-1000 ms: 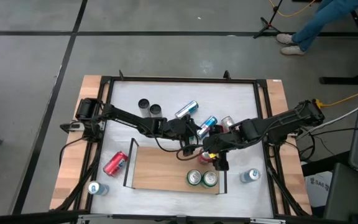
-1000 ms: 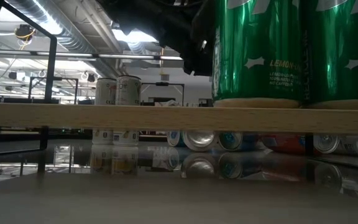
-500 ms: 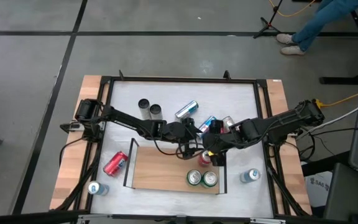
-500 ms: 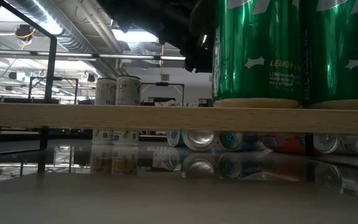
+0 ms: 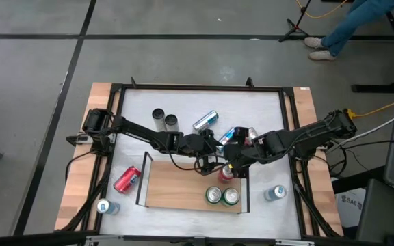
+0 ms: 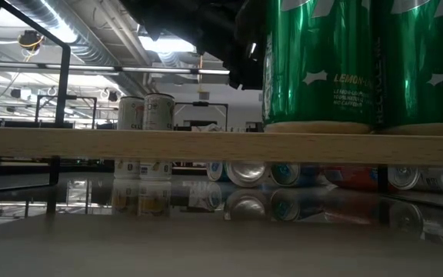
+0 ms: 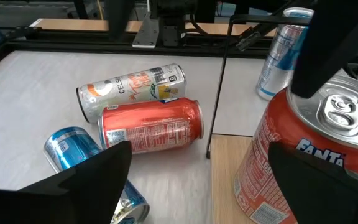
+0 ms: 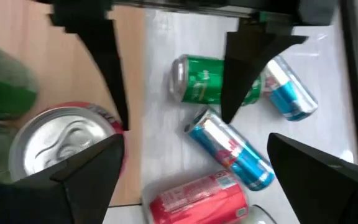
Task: Place canned beverage on shelf
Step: Put the top center red soda can on the shelf
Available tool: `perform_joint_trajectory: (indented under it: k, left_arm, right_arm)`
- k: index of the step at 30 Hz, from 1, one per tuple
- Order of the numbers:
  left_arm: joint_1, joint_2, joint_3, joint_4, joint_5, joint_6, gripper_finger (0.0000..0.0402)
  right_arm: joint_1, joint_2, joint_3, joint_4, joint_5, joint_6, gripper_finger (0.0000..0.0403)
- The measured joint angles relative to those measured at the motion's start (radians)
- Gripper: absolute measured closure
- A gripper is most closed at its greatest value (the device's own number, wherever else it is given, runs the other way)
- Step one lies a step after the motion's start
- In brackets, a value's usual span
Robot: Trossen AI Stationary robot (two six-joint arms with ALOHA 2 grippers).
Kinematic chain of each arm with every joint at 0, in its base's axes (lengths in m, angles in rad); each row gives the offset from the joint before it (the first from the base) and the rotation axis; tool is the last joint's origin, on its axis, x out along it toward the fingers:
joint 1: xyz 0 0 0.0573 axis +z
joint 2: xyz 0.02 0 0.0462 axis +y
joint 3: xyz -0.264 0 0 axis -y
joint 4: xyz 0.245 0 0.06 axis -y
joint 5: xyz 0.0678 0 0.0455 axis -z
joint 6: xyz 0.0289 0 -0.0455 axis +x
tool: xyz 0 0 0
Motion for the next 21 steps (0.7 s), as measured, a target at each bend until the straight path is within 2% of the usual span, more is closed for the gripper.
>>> perform_joint_trajectory:
  k: [6, 19, 21]
  left_arm:
    - [0.000, 0.000, 0.000, -0.001, 0.000, 0.000, 0.0025]
    - [0.000, 0.000, 0.000, -0.002, 0.000, 0.000, 0.0025]
    - [-0.003, 0.000, 0.000, -0.002, 0.000, 0.000, 0.0025]
  right_arm:
    - [0.000, 0.025, 0.000, -0.009, 0.030, 0.000, 0.0020]
    - [0.000, 0.057, -0.001, -0.034, 0.001, 0.000, 0.0020]
    - [0.000, 0.057, -0.001, -0.034, -0.028, 0.001, 0.0020]
